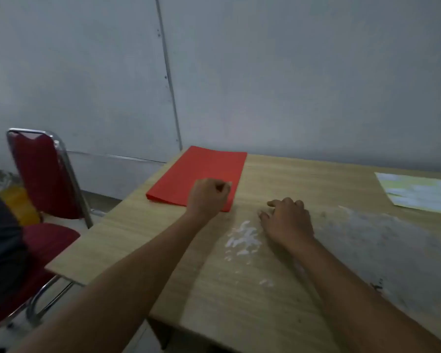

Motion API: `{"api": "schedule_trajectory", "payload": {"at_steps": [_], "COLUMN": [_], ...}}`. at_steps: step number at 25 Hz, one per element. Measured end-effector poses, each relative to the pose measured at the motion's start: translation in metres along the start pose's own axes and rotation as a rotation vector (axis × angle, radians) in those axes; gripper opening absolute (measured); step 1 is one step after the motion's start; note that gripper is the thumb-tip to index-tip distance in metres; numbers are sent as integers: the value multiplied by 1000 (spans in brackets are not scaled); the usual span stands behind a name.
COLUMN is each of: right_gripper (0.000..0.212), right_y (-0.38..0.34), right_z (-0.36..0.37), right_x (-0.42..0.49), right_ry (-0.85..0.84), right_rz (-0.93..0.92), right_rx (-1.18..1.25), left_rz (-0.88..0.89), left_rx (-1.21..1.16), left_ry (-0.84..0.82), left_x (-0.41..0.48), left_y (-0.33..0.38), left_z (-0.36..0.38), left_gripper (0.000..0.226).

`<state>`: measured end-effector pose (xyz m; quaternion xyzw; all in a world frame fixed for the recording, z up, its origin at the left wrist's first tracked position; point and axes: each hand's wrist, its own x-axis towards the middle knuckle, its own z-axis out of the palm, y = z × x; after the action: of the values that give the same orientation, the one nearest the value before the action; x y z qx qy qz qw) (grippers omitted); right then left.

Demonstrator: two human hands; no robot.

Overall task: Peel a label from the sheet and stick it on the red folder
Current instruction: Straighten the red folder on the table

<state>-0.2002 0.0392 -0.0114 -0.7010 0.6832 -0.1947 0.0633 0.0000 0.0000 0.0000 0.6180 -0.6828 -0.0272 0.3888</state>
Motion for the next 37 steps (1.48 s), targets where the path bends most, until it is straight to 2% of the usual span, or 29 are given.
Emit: {"api": "schedule_trajectory", "payload": {"at_steps": [3, 5, 11, 14, 17, 21, 27, 32, 37], "right_gripper": [53, 54, 56, 52, 47, 43, 39, 18, 16], "right_y": [-33, -56, -88, -96, -99, -93, -95, -96, -73], "right_z": [14, 22, 39, 44, 47, 42, 41, 35, 24], "right_x": [14, 20, 28, 26, 24, 30, 39, 51, 44], "right_ry": [-48, -60, -15, 17, 41, 22, -16, -46, -15], "right_rz": [-1, 17, 137, 157, 190, 277, 342, 516, 456], "right_rx": [30, 9, -40, -21, 29, 181, 141, 361, 438], "left_rz": [-162, -292, -425, -510, -526, -551, -567, -535, -477], "left_rx": [72, 89, 274, 290, 215, 236, 200, 183, 77], "left_ry": [107, 123, 157, 110, 94, 99, 95, 103, 92], "left_x": [8, 11, 27, 34, 34, 30, 28, 23, 7], "left_y": [-47, -78, -124, -125, -122, -119, -118, -115, -105], "left_z": [-29, -45, -54, -53, -45, -38, -37, -37, -39], "left_gripper": [30, 32, 44, 41, 33, 28, 31, 35, 42]}}
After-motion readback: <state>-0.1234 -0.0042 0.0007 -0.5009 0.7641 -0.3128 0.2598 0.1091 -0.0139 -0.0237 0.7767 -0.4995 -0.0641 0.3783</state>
